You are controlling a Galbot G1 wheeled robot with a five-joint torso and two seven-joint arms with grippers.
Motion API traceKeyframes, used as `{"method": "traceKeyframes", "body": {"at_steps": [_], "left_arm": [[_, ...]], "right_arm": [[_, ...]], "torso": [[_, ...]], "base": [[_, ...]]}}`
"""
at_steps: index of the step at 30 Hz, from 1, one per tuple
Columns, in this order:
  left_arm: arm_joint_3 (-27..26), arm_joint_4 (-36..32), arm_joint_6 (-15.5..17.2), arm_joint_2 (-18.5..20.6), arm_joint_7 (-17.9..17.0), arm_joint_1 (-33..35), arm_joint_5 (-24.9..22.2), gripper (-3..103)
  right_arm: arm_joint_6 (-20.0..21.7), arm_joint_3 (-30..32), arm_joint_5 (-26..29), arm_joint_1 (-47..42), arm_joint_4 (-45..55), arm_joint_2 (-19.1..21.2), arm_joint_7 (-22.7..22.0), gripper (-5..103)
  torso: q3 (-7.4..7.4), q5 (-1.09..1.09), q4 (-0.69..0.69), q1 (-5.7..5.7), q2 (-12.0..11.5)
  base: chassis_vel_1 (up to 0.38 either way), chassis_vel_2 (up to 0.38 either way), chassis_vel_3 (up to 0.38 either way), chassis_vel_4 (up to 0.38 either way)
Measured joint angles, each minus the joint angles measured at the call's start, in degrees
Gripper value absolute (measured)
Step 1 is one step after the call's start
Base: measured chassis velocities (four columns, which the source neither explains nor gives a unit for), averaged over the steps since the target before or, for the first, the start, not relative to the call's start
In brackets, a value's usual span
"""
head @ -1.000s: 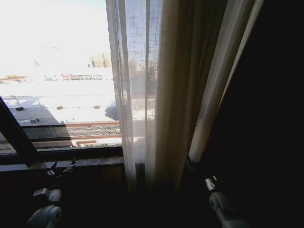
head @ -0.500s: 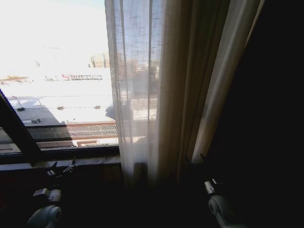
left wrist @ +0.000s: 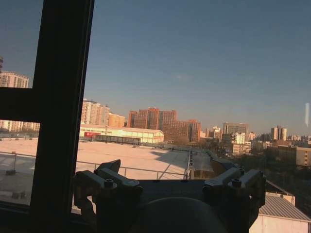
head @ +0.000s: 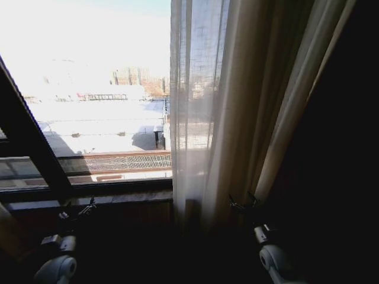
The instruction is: Open the curtains by pulling them apart, changing their state from closed to fully open.
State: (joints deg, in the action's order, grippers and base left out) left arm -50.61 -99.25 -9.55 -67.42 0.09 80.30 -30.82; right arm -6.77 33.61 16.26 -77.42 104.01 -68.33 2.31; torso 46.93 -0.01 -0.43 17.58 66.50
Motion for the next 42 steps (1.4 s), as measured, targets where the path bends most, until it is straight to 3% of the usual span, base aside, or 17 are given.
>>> {"method": "traceKeyframes", "body": {"at_steps": [15,22,32,42], "left_arm": [[-0.02,0.01,0.0,0.01,-0.02,0.0,0.0,100],[0.01,0.0,0.0,0.0,-0.01,0.0,0.0,100],[0.02,0.0,0.0,-0.01,0.01,0.0,0.0,100],[0.0,0.0,0.0,0.0,-0.01,0.0,0.0,100]], "right_arm": [[-4.25,-0.3,0.68,1.02,-1.78,-0.37,0.81,100],[-3.9,-0.26,-0.07,0.99,-1.73,-0.41,0.91,100],[-3.64,-0.55,-0.24,1.53,-2.53,-0.64,1.51,100],[-3.98,-1.13,-1.04,3.0,-3.78,-1.1,0.44,100]], "torso": [[0.0,-0.03,0.03,0.02,-0.01],[0.0,0.08,-0.02,0.0,-0.01],[0.0,-0.02,0.01,0.0,0.0],[0.02,0.01,-0.01,0.04,-0.02]], "base": [[0.309,0.321,-0.305,-0.309],[0.015,0.012,-0.022,-0.019],[-0.042,-0.005,0.039,0.012],[-0.084,0.108,0.077,-0.095]]}}
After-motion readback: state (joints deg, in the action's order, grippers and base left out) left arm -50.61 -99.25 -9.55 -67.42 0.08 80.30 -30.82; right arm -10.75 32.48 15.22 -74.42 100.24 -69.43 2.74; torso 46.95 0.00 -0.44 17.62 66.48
